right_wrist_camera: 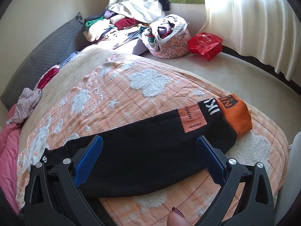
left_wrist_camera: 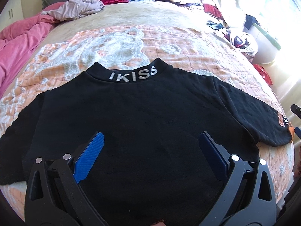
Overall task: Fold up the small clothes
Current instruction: 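Move the right tool toward the orange cuff of a sleeve, then grasp the orange cuff with the right tool and lift it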
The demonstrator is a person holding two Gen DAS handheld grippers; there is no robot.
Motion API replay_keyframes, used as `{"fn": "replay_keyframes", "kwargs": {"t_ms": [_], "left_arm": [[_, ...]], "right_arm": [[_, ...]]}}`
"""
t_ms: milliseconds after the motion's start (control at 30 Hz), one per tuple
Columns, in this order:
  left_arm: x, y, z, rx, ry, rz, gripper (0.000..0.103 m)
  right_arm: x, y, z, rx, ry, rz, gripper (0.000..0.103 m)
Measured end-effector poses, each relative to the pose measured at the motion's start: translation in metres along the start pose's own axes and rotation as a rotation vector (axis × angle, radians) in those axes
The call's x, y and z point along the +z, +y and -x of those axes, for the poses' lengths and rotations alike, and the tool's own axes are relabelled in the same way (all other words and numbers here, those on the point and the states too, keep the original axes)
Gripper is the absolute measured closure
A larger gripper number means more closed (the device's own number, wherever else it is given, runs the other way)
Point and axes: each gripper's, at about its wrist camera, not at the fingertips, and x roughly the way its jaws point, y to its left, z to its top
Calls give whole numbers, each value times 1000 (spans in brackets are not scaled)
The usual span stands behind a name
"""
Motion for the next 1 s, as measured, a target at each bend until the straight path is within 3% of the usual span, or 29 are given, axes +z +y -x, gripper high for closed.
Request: {"fn": "replay_keyframes", "kwargs": {"t_ms": [200,400,567,767,867,933,967,1000], "left_arm": [[-3,-5,-9,-11,11,-3,8],[-6,-2,-21,1,30,4,8],[-3,-1,-27,3,31,-1,8],[2,6,-31,2,37,13,8],[0,12,-27,-25,39,36,8],[-1,16,-23,-32,37,48,8],[-1,18,-22,-35,39,54,8],[-2,20,-21,-37,40,59,8]], "right_arm": [[0,-38,-6,-107,-17,-153,4],[-5,-71,-25,-139,48,-295,4],[-10,-86,-47,-105,114,-371,4],[-2,-106,-54,-16,46,-498,4],[3,-103,-61,6,48,-488,4],[5,-97,-61,16,36,-463,22],[5,-96,-60,16,38,-453,40],[5,-94,-61,20,43,-445,51]]}}
